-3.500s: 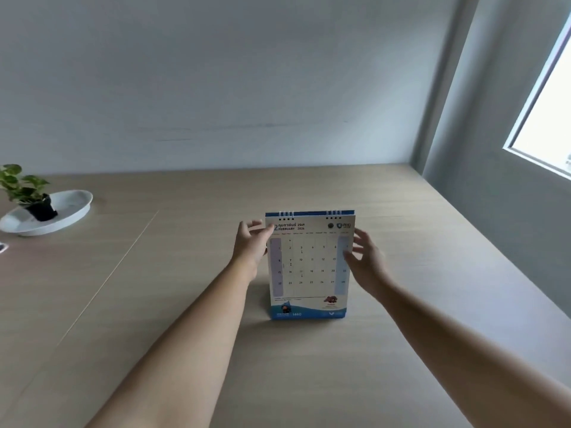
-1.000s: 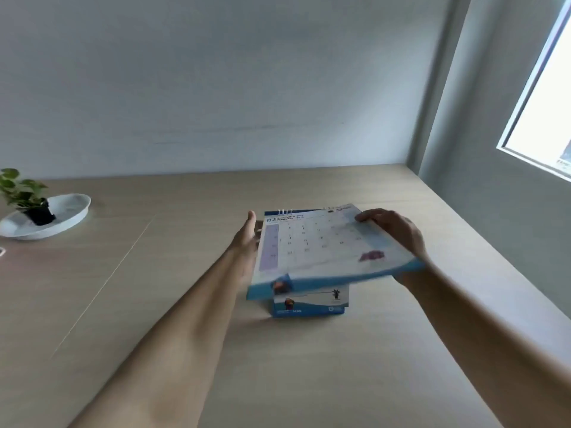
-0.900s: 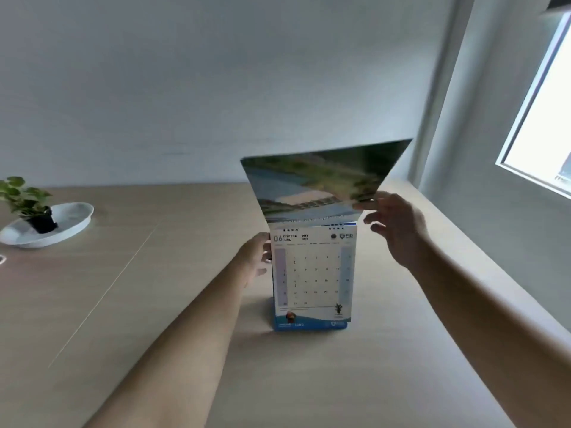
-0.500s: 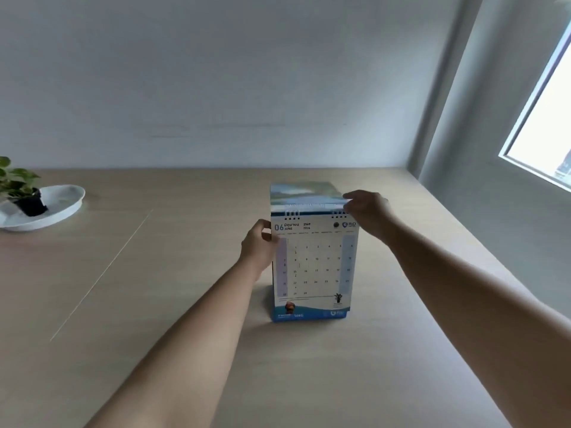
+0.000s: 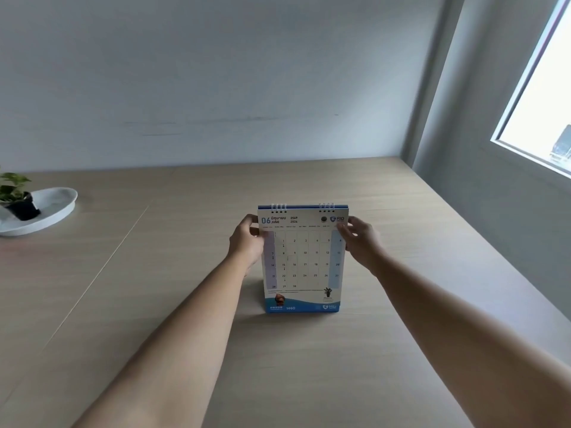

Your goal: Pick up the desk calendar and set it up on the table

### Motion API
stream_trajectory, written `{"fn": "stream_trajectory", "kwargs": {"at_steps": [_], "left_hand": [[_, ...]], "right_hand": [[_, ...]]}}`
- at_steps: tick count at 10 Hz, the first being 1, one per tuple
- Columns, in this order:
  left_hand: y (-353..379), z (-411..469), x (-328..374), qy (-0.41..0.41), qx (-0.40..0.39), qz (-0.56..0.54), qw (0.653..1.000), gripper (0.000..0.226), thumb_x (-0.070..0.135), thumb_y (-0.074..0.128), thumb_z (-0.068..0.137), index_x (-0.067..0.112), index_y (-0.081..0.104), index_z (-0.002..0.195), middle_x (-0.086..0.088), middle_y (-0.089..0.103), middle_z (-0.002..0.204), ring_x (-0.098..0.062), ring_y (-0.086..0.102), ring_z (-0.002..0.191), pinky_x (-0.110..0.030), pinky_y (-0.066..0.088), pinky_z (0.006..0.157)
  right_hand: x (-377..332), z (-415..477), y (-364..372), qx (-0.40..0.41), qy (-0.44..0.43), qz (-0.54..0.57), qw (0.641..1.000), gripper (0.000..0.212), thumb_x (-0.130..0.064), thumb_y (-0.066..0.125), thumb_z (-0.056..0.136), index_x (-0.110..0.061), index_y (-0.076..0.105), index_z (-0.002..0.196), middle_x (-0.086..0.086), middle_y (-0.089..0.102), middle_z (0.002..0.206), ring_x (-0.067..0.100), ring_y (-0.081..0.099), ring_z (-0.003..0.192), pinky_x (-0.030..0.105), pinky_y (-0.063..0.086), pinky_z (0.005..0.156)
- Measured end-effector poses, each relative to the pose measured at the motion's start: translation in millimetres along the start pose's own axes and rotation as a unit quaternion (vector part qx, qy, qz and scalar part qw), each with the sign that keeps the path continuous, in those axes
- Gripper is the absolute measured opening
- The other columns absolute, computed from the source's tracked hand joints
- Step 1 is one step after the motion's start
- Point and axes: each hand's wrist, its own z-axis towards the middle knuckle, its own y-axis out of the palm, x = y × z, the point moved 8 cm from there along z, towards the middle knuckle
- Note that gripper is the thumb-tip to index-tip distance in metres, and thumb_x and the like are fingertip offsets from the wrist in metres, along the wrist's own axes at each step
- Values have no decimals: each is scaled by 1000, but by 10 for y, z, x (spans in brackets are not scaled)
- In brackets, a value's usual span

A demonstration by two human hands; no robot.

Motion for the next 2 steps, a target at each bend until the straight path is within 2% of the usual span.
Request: {"fn": "stream_trajectory", "kwargs": {"at_steps": [1, 2], "left_hand": [[-8, -32, 45, -12, 6, 37, 999, 15, 26, 57, 89, 21, 51, 102, -2, 66, 109, -22, 61, 88, -32, 54, 67], [-65, -164, -148, -94, 9, 65, 993, 47, 37, 64, 85, 15, 35, 116, -5, 49, 106, -18, 51, 80, -27, 39, 61]], "right_hand": [[-67, -54, -40, 2, -1, -19, 1000, 43, -39, 49, 89, -23, 50, 129, 12, 64, 125, 30, 61, 111, 44, 53, 87], [-121, -136, -188, 53, -4, 19, 998, 51, -34, 52, 90, -22, 39, 138, 12, 54, 137, 28, 54, 121, 38, 44, 92]]}}
